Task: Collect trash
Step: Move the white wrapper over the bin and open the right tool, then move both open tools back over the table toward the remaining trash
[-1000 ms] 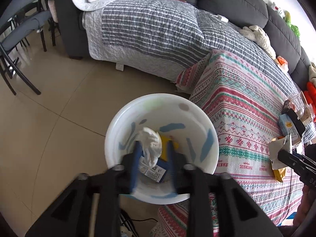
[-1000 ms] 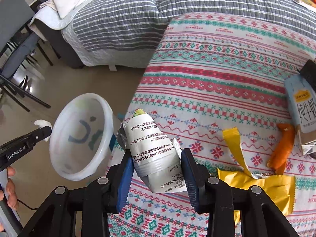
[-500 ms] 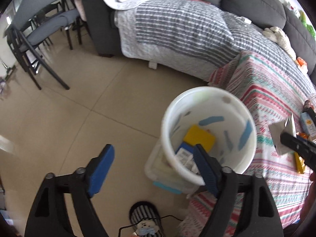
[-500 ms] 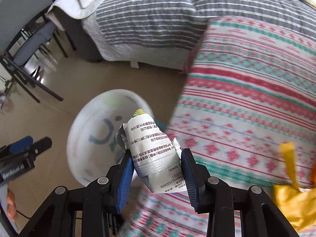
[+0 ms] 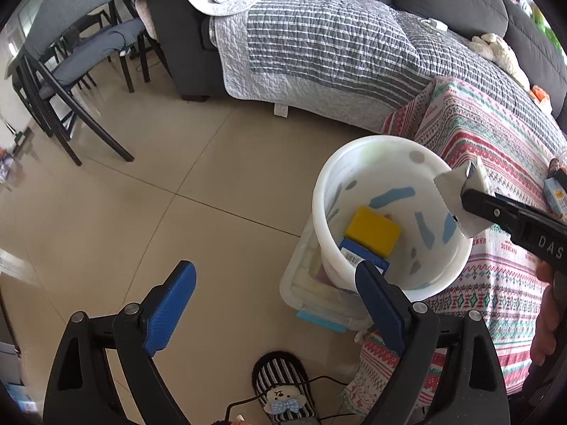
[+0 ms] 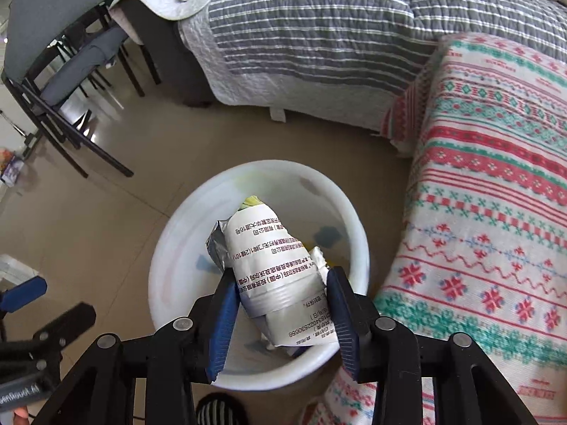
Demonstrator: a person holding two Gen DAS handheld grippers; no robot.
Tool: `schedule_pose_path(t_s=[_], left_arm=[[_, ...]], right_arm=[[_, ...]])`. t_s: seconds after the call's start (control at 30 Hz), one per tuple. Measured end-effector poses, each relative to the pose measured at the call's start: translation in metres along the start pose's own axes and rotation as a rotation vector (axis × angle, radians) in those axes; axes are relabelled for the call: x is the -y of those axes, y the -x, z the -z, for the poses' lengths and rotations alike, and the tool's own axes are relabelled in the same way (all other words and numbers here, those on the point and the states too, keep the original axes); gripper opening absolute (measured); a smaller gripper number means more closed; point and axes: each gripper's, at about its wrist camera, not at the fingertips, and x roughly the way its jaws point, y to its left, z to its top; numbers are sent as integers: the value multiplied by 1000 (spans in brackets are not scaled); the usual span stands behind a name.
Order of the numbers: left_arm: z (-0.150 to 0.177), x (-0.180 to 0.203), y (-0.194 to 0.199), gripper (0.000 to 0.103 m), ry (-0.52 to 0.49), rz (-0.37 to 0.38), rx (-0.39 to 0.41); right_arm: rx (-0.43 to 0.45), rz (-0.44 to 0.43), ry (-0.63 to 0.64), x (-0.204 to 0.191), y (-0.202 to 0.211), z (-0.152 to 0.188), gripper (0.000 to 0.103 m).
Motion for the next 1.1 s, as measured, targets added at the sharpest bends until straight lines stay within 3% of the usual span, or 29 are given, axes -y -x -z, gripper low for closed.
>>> schedule_pose_path(t_s=[0.1,0.13,0.6,1.1], left_arm=[[1,-1,1,93,0,1,-1],[1,-1,2,93,0,2,-1],[-2,34,17,93,-47,49,11],[-2,151,39,93,-206,173,21]], right_arm=[[10,0,-12,0,1,-1,71],[19,4,-10,-1,3,-1,72],[54,117,-42,45,60,9,82],[58,308,-200,172,151,51,84]])
